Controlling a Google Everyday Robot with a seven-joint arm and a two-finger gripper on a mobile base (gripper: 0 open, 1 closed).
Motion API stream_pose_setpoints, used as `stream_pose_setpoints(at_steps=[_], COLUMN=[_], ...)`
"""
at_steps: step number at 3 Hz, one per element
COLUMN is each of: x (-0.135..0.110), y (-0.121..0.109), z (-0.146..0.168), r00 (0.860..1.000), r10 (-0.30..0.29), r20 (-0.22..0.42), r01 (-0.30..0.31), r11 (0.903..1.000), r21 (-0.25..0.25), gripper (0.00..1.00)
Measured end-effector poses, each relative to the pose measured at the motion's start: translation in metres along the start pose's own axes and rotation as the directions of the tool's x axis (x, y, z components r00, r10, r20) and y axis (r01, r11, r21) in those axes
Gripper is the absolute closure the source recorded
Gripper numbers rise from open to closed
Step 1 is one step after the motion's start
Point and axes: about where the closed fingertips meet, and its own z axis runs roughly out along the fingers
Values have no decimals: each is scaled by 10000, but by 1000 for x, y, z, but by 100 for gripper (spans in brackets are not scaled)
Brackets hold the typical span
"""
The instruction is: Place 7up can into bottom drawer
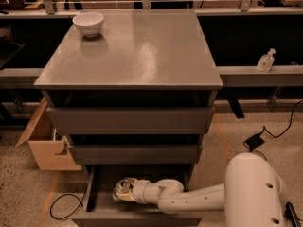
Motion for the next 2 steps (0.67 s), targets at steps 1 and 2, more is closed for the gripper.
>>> stream_pose_setpoints(at_steps=[1, 2], x=[13, 24], y=[-8, -20], z=[24, 47], r00=[9984, 9942], r10=[-450, -793], r20=[-345, -727], r01=[454, 811], r11=[9989, 9965], r21=[114, 216], gripper=[100, 100])
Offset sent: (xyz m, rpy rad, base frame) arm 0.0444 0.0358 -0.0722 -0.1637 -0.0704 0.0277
